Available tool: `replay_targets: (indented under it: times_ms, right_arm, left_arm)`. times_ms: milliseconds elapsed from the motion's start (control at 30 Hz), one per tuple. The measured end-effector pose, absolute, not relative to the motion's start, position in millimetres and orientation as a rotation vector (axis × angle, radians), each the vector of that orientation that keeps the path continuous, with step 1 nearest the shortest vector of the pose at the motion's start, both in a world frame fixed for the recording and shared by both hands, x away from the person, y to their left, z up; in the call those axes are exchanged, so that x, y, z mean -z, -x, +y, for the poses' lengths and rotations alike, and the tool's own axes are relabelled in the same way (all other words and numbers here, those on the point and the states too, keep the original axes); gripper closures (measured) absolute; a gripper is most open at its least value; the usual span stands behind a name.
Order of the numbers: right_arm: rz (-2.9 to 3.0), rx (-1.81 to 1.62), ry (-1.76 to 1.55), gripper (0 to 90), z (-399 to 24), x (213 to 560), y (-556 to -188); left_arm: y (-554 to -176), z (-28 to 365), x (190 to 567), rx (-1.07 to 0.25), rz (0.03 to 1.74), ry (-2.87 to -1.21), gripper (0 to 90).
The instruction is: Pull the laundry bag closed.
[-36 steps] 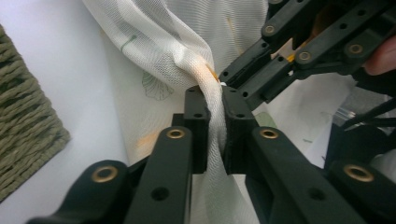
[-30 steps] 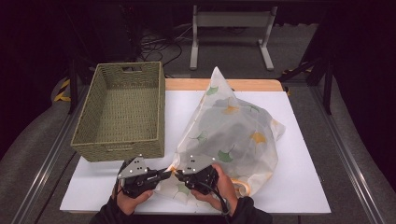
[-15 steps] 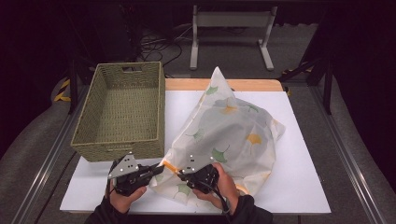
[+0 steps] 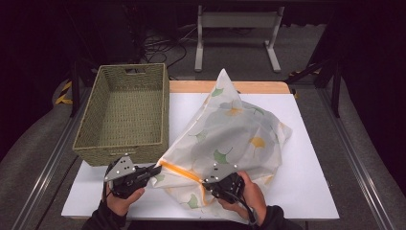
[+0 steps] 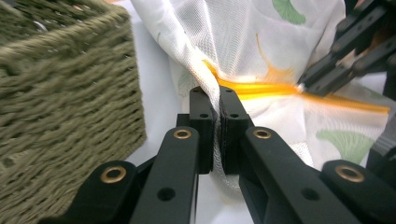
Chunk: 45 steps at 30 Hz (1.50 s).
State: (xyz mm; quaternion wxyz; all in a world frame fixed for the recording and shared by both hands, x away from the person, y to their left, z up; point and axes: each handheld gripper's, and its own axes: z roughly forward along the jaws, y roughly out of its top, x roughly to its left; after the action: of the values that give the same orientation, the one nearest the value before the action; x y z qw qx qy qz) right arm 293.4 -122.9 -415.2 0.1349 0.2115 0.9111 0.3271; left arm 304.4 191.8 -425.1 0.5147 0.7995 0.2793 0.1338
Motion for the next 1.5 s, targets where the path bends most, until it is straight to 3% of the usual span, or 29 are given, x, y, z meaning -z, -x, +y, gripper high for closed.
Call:
replay_targets:
  times_ms: [233, 967, 1500]
  right_arm:
    - [2.649, -0.926, -0.627, 84.4, -145.9, 415.4, -282.8]
    - [2.637, -0.907, -0.792, 84.4, -205.0, 418.7, -268.2]
    - [2.631, -0.863, -0.760, 84.4, -218.5, 415.0, -250.6]
  left_arm:
    - [-300.2, 189.0, 426.8, -0.370, 0.620, -1.984, 86.4]
    - [-306.6, 216.3, 427.4, -0.422, 0.718, -1.975, 86.7]
    - [-310.8, 238.7, 425.0, -0.384, 0.877, -1.850, 86.9]
